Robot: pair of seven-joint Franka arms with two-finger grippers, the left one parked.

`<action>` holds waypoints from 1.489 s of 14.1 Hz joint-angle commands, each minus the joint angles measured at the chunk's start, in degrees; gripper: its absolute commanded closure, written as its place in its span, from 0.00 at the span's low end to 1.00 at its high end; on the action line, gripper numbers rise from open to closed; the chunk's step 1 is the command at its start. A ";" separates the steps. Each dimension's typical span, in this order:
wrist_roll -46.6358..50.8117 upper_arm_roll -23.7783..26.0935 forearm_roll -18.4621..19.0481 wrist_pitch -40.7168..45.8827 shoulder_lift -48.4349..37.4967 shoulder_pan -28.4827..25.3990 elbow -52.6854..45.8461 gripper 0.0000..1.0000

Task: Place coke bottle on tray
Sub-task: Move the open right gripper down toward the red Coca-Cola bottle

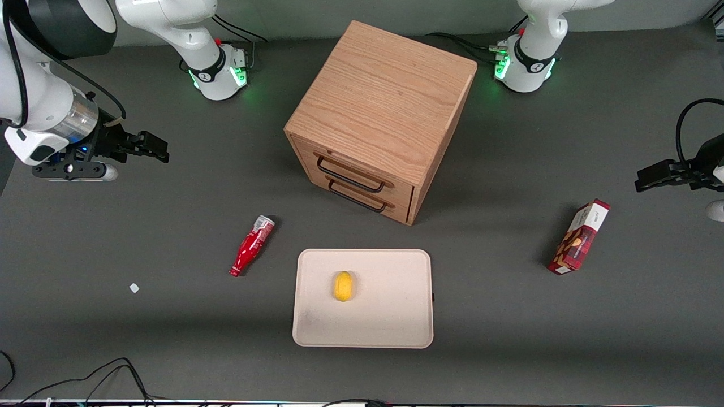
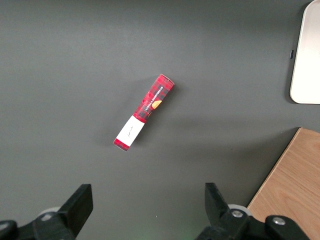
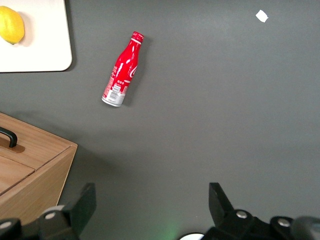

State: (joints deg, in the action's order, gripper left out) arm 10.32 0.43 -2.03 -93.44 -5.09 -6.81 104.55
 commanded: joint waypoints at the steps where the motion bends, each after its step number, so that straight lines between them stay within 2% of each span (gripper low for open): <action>1: -0.83 -0.52 -0.17 1.24 1.74 0.03 -2.15 0.00; 4: -1.35 -0.70 0.00 4.66 5.25 -0.13 -6.09 0.00; 9: 7.70 -0.34 -2.62 2.05 17.98 -0.66 -13.21 0.00; 11: 13.29 0.18 -2.90 -4.43 21.43 -0.66 -11.83 0.00; 19: 25.35 3.79 -1.84 -38.46 23.27 -2.85 9.52 0.00; 21: 28.69 3.79 1.04 -42.16 26.00 -3.39 10.15 0.00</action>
State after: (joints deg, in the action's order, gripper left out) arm 34.87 4.26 -3.40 -132.13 19.52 -9.56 113.37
